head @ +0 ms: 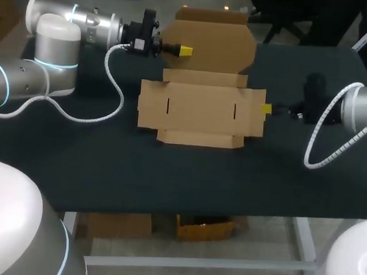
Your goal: Assemble the packaging by folding the flat box into shape, placing the metal phone stand inside, and closing the box properly
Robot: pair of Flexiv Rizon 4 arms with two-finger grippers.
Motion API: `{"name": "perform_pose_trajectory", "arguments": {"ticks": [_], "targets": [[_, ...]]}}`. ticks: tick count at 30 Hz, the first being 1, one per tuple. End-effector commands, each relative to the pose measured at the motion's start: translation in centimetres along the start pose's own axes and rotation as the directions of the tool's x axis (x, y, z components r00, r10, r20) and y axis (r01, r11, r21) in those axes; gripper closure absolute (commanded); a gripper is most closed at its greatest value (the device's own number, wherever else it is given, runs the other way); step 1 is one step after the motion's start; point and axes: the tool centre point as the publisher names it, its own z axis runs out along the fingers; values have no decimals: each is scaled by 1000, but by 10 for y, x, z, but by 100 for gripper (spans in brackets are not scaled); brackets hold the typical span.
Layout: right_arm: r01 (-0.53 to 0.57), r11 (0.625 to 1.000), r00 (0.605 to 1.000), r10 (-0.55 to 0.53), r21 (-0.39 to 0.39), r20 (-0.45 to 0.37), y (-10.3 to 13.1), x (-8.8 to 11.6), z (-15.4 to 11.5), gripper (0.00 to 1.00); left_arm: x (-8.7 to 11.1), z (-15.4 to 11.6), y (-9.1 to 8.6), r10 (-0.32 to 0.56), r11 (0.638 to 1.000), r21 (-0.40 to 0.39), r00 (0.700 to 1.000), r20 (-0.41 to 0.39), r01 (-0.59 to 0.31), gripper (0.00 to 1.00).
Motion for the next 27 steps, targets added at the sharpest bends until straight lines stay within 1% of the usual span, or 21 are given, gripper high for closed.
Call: {"name": "perform_pose_trajectory", "arguments": {"ticks": [1, 6, 8, 11, 16, 25, 27], "targets": [[0, 1000, 1000, 0, 0, 0, 0, 0, 0, 100, 0, 1, 0, 1, 1000, 2, 1000, 0, -1, 100], [0, 1000, 1000, 0, 0, 0, 0, 0, 0, 100, 0, 1, 0, 1, 1000, 2, 1000, 0, -1, 100], [9, 1000, 1000, -9, -11, -12, 3, 3, 4, 100, 0, 1, 0, 1, 1000, 2, 1000, 0, -1, 100], [24, 999, 1000, -24, -25, -7, 4, 8, 3, 100, 0, 1, 0, 1, 1000, 2, 1000, 0, -1, 100], [46, 998, 999, -45, -45, 29, -2, 13, -9, 100, 3, 2, -1, 37, 999, 16, 999, 0, -37, 100], [36, 997, 997, -31, -73, 70, -21, 10, -33, 100, 7, 6, -11, 110, 994, 10, 992, 68, -111, 100], [31, 997, 997, -26, -75, 71, -25, 9, -34, 100, 7, 6, -13, 118, 993, 10, 991, 66, -119, 100]]}}
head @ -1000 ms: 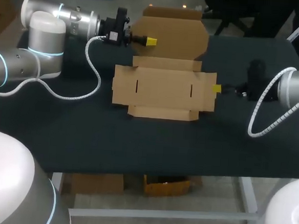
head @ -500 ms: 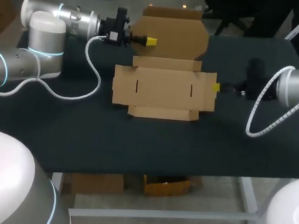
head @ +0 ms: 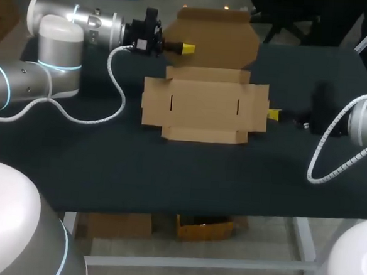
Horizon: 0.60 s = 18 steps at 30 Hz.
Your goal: Assemble the packaging by folding the flat box into shape, placing the metal phone stand inside, and closing the box properly
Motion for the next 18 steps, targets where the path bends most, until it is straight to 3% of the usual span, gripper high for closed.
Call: {"name": "perform_pose_trajectory", "arguments": {"ticks": [1, 9, 18], "targets": [[-2, 1000, 1000, 2, -17, 1, -13, 2, -11, 100, 8, 0, -6, 20, 1000, -6, 999, 42, -20, 100], [-8, 1000, 1000, 8, -19, 2, -26, 1, -17, 100, 8, -3, -13, 55, 999, 1, 997, 54, -55, 100], [65, 998, 997, -66, 11, 49, -37, 8, -20, 100, 16, -6, -17, 96, 995, 12, 995, 29, -97, 100]]}}
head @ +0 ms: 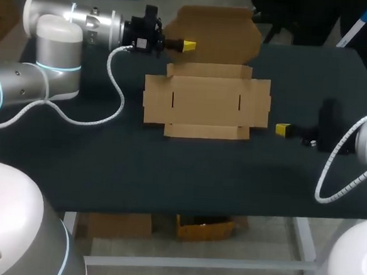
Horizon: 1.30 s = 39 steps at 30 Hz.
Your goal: Assemble the packaging by folding the flat box into shape, placing the metal phone stand inside, and closing the box properly
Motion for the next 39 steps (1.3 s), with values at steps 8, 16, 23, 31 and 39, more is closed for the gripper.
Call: {"name": "perform_pose_trajectory", "arguments": {"ticks": [8, 16, 23, 31, 39], "targets": [[47, 999, 999, -47, 25, 18, -11, 14, 2, 100, 9, -2, -5, 37, 999, 23, 998, -59, -36, 100], [55, 998, 998, -56, 25, 20, -15, 17, 3, 100, 13, 9, -9, 68, 998, 14, 992, -102, -67, 100], [56, 998, 998, -56, 26, 23, -17, 18, 3, 100, 19, 13, -11, 84, 996, 12, 988, -127, -83, 100], [57, 998, 998, -58, 37, 24, -17, 19, 8, 100, 29, 10, -11, 85, 996, 12, 988, -126, -85, 100], [62, 997, 998, -63, 52, 23, -17, 20, 15, 100, 41, 5, -7, 81, 997, 10, 990, -115, -80, 100]]}}
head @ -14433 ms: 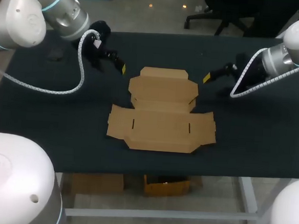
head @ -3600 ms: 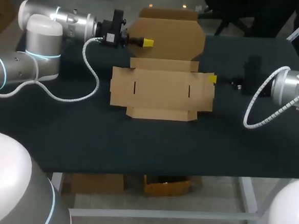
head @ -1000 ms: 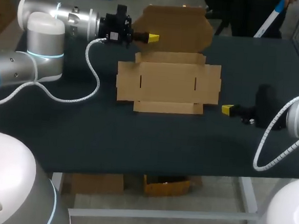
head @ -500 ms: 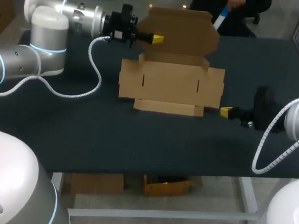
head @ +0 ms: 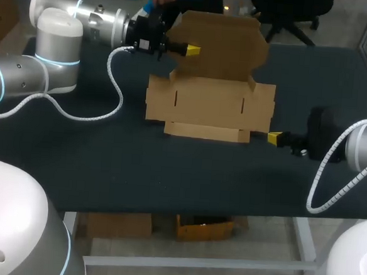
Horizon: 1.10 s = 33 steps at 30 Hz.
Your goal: Assemble the packaging by folding the flat box into shape, placing the metal phone stand inside, and closing the box properly
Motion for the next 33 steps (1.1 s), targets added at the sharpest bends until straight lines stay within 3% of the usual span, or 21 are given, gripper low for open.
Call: {"name": "perform_pose_trajectory", "arguments": {"ticks": [1, 20, 33], "targets": [[0, 1000, 1000, 0, 6, 3, 1, 0, 6, 100, 11, -3, 1, 0, 1000, 0, 1000, 21, 0, 100], [3, 1000, 1000, -2, 8, -17, 3, 3, 14, 100, 25, -9, -6, -9, 1000, -3, 1000, 25, 9, 100], [28, 1000, 1000, -28, 9, -7, -2, 7, 34, 100, 37, -6, -6, -7, 1000, -3, 1000, -24, 6, 100]]}}
